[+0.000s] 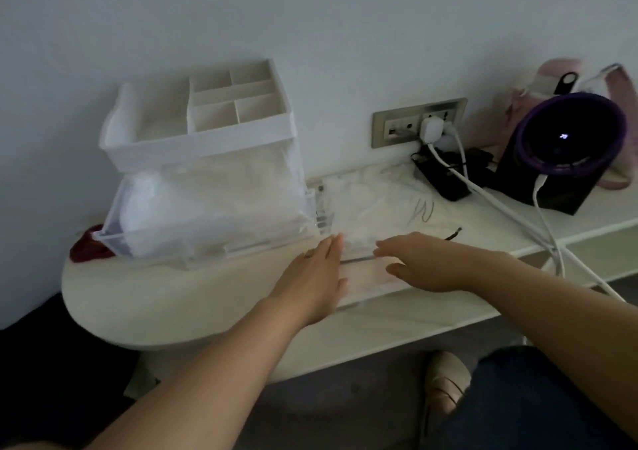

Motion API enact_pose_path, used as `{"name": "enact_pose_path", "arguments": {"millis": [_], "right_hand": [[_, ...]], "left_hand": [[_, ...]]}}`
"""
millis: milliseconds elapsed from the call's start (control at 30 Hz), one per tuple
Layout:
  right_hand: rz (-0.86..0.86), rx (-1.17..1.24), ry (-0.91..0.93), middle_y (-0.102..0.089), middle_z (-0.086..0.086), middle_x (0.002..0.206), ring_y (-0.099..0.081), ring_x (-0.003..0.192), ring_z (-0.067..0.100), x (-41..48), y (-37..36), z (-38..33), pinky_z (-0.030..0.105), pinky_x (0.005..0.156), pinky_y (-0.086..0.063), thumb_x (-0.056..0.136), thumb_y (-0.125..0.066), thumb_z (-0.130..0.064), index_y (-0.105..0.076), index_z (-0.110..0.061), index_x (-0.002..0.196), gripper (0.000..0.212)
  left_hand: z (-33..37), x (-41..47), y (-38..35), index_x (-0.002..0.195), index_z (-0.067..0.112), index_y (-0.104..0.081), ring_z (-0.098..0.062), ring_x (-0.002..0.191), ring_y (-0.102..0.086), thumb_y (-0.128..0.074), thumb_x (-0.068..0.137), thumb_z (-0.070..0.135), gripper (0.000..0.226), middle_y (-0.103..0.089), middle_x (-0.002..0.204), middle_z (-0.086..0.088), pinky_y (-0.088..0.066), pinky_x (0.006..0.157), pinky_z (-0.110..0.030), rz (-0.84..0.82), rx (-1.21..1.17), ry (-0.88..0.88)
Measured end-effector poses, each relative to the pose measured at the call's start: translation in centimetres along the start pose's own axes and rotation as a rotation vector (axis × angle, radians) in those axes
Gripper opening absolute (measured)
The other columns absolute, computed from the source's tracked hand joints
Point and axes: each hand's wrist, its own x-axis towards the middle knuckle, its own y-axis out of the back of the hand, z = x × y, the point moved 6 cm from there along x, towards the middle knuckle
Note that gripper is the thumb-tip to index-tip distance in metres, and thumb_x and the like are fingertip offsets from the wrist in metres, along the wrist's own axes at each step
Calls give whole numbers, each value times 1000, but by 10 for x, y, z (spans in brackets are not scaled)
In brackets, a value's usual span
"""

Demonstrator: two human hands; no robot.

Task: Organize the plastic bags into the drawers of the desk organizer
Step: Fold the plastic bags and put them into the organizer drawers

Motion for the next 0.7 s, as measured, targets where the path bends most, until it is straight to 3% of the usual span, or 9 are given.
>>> {"name": "enact_pose_path", "arguments": {"millis": [133, 200, 267, 367, 467, 533, 700], "right_hand": [[37, -75, -27, -9, 3, 159, -11, 145, 19, 14, -1, 7, 29, 114, -13, 100, -40, -26, -15, -14, 150, 57], [52, -126, -62, -13, 8, 158, -15, 144, 23, 23, -1, 11, 33, 114, -17, 99, -43, -30, -16, -10, 149, 61], [56, -147, -105, -31, 7, 150, -31, 137, 26, 29, 0, 15, 39, 110, -30, 98, -44, -33, -32, -13, 143, 51], [160, -303, -115, -58, 5, 117, -58, 104, 27, 29, 7, 9, 36, 83, -50, 94, -48, -18, -59, -20, 118, 27], [236, -433, -89, -59, 4, 92, -58, 77, 25, 23, 7, -3, 29, 60, -42, 85, -47, 3, -65, -16, 103, 31], [259, -392, -89, -59, 4, 91, -59, 76, 25, 19, 8, -2, 29, 60, -43, 86, -46, 2, -65, -16, 102, 31], [332, -17, -120, -68, -1, 105, -63, 93, 20, 1, 25, 11, 34, 81, -53, 96, -48, -27, -69, -25, 107, 24]], "left_hand": [[2, 4, 1, 151, 12, 3, -25, 139, -28, -45, 96, 36, 76, -2, 159, -1, -31, 108, -35, 44, -30, 10], [3, 4, 2, 151, 12, 5, -25, 139, -27, -44, 96, 36, 78, 1, 159, -1, -30, 109, -34, 45, -36, 13], [4, 4, 2, 151, 12, 6, -25, 139, -27, -44, 95, 36, 78, 2, 159, -1, -30, 109, -35, 47, -42, 11], [3, 5, 3, 151, 13, 6, -26, 138, -30, -45, 95, 37, 79, 3, 159, -2, -32, 108, -35, 55, -53, 12], [3, 5, 4, 151, 13, 6, -25, 138, -30, -46, 95, 37, 80, 3, 159, -1, -32, 108, -33, 62, -73, 16], [4, 5, 4, 151, 13, 6, -25, 137, -32, -47, 95, 36, 80, 2, 159, -1, -32, 107, -33, 62, -68, 17], [4, 6, 7, 151, 16, 2, -26, 129, -41, -47, 93, 34, 78, -6, 159, 0, -39, 100, -34, 57, -50, 19]]}}
